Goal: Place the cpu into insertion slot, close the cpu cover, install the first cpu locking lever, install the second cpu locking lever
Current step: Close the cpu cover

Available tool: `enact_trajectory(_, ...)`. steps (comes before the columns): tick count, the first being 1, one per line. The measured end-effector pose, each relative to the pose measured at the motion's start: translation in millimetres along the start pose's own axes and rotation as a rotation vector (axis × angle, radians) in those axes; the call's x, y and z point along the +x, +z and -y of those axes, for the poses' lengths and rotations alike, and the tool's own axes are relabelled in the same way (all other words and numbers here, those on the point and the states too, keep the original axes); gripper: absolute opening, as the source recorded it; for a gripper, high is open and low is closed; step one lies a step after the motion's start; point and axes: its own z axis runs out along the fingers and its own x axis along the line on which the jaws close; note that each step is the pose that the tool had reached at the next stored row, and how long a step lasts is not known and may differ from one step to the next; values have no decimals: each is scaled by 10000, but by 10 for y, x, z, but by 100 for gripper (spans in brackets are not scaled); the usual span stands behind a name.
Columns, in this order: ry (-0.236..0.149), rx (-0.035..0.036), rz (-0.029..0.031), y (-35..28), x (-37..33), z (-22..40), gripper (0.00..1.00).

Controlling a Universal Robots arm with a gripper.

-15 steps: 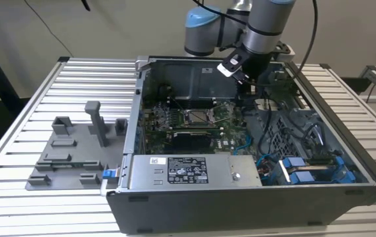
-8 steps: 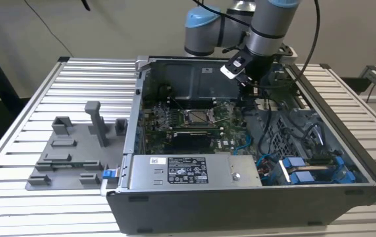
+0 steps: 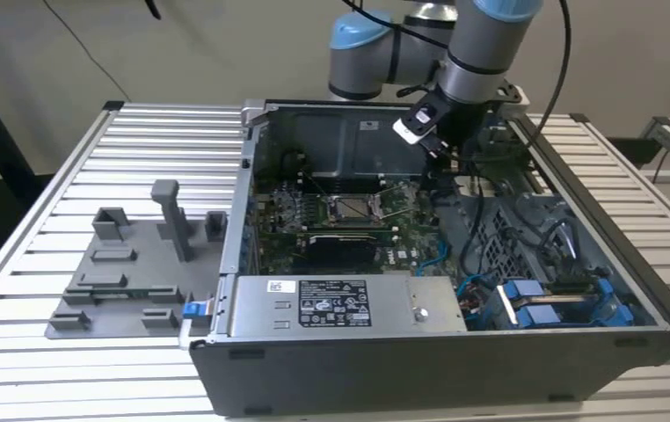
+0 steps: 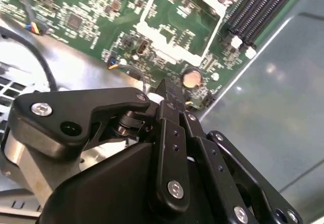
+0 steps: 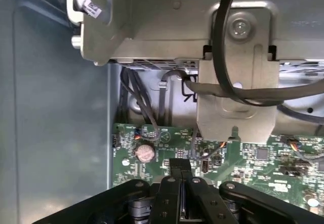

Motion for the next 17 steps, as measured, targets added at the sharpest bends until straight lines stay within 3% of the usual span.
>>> enact_trajectory(2,-9,20,-103,7,-23,0,11)
enact_trajectory(5,2,78,-129,27,-77,1,11)
enact_trajectory(8,3,79,-217,65,-88,1,11)
enact_trajectory(17,4,94,-230,223,-115,0,11)
